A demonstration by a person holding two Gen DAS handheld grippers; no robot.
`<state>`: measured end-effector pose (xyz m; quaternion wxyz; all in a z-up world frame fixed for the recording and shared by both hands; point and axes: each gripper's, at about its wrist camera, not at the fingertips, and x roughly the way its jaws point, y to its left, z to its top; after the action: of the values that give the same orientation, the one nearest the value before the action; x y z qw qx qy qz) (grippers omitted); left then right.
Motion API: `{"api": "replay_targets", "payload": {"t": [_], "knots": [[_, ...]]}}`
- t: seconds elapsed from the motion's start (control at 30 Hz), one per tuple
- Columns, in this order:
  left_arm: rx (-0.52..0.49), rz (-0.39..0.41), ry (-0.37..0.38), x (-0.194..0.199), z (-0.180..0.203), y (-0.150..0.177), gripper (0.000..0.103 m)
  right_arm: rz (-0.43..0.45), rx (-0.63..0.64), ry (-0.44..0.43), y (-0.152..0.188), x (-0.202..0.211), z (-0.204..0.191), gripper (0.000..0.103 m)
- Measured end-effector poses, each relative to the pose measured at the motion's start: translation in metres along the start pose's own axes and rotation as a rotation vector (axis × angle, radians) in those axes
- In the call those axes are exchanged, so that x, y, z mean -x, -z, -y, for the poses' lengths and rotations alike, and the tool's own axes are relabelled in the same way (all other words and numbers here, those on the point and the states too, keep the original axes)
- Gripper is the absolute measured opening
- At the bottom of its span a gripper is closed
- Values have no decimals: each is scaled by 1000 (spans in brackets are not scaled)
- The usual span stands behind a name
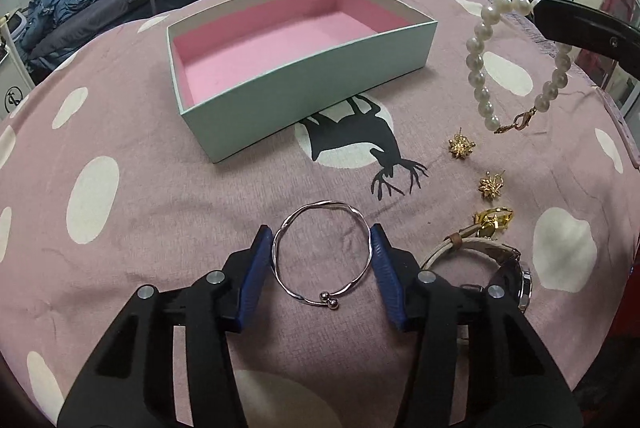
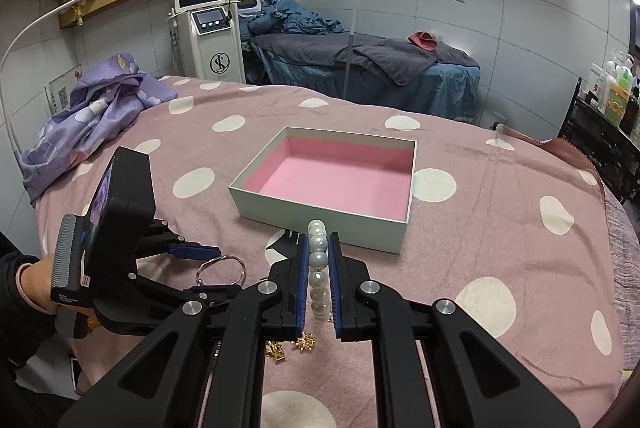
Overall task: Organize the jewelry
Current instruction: 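Carry the bangle in the left gripper and pearl bracelet in the right into the pink-lined box, then open the left gripper releasing the bangle while the right gripper releases the pearl bracelet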
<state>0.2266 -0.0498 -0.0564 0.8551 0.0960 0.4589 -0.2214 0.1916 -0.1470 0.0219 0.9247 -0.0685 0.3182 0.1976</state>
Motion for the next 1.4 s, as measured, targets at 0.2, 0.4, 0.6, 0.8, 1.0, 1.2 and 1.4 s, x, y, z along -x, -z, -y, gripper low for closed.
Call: {"api": "replay_targets", "payload": {"t": [0.2, 0.4, 0.6, 0.8, 1.0, 1.2, 1.4], "knots": [[13, 118, 14, 31, -4, -5, 50, 19, -23, -39, -4, 1, 4, 9], [7, 197, -17, 56, -12, -32, 50, 45, -39, -94, -24, -1, 9, 9], [16, 203, -62, 49, -30, -75, 50, 48, -105, -153, -57, -19, 24, 9], [-33, 130, -143, 8, -33, -114, 50, 11, -128, -115, -81, -60, 33, 9], [-22, 47, -133, -30, -39, -125, 50, -68, -198, -92, -77, -101, 49, 9], [-33, 11, -137, -48, -37, -122, 50, -133, -230, -63, -64, -127, 54, 9], [-7, 19, -123, -50, -43, -121, 51, -150, -225, -15, -55, -137, 58, 9]]}}
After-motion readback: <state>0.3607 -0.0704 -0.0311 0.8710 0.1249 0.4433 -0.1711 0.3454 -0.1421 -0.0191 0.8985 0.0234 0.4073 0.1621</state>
